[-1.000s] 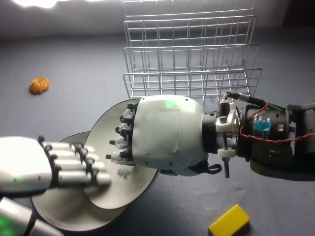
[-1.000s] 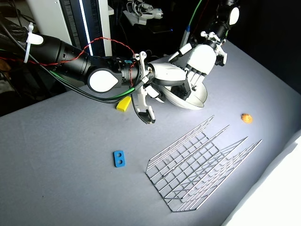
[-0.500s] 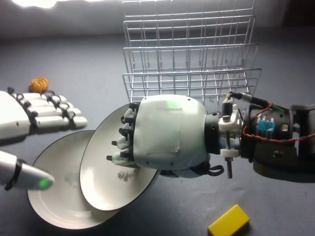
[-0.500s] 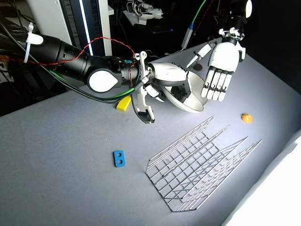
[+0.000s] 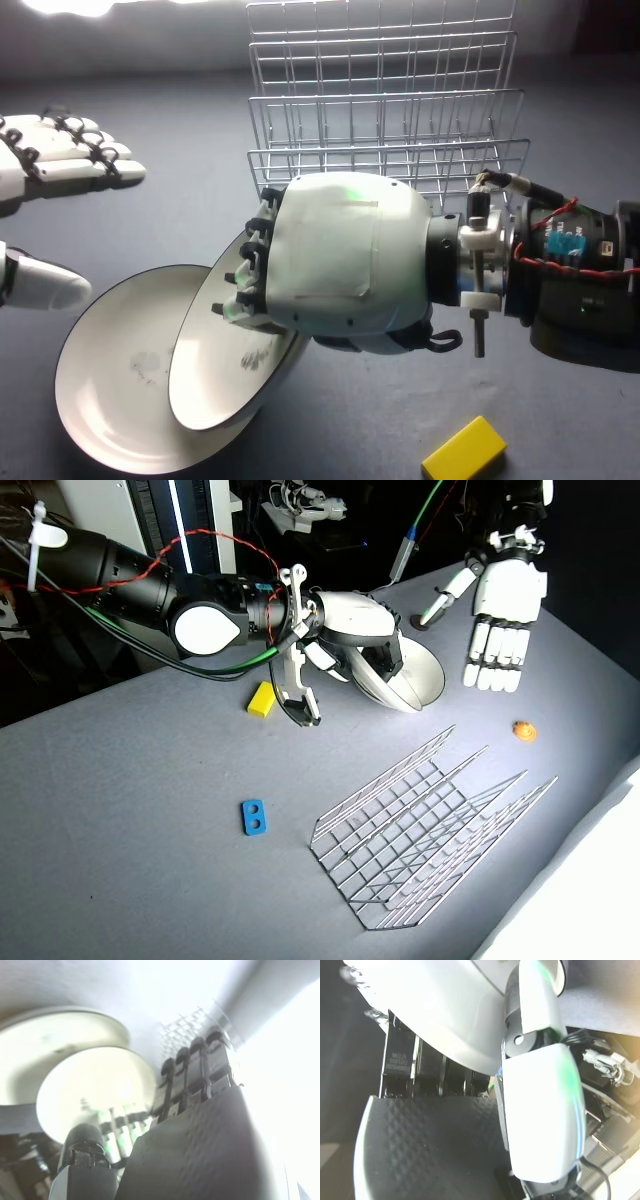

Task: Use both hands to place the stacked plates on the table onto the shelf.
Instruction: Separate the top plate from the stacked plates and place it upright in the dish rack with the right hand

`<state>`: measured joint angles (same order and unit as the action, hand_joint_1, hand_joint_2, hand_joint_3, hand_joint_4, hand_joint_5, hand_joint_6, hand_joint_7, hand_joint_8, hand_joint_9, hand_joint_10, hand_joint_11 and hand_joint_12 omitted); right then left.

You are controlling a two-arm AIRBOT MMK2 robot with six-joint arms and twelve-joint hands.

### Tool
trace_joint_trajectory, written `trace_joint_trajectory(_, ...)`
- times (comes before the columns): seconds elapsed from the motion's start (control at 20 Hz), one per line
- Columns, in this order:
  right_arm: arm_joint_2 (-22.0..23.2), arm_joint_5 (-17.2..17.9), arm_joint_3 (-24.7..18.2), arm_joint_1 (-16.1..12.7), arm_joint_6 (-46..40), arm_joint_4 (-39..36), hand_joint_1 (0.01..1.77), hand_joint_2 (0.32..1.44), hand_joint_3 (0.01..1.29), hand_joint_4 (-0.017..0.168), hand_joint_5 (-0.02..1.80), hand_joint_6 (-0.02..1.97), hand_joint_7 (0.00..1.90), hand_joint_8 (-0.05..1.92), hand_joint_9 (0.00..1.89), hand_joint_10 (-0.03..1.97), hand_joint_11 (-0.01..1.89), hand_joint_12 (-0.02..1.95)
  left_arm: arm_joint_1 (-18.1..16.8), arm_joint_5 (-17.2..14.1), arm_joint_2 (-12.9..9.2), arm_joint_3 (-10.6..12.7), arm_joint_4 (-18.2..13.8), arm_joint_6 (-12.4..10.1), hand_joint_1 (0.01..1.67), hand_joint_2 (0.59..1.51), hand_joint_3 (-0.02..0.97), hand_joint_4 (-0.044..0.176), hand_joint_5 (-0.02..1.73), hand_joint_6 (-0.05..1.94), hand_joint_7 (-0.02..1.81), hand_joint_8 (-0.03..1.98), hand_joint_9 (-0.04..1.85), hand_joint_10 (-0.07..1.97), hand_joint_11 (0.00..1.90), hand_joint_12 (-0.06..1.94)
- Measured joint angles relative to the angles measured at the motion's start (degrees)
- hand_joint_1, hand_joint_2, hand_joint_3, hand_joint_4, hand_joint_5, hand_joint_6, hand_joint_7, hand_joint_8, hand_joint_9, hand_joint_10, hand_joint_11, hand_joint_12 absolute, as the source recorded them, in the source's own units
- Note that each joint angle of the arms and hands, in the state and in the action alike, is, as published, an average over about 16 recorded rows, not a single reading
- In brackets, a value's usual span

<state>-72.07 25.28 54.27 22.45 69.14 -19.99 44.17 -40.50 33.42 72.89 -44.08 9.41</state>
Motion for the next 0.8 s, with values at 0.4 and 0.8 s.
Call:
trace_joint_trajectory(0.4,3.3,0.9,-4.0,-2.3,1.3,3.4,1.30,1.00,0.01,0.002,0.81,1.14,0.95,1.01,1.03,1.01,0.95,1.06,-0.9,-0.1,-0.8,1.1,-1.4,-0.1,0.02,1.120,0.019,0.005,0.04,0.01,0.04,0.01,0.02,0.01,0.02,0.01)
trace_joint_trajectory(0.8,7.6,1.3,-7.7,-5.6,1.6,7.8,1.32,1.00,0.01,0.000,0.81,1.16,0.94,1.02,1.04,1.03,0.94,1.07,0.1,-2.4,-1.6,1.5,-5.8,-0.2,0.02,1.122,0.019,0.006,0.04,0.01,0.03,0.01,0.02,0.01,0.02,0.01)
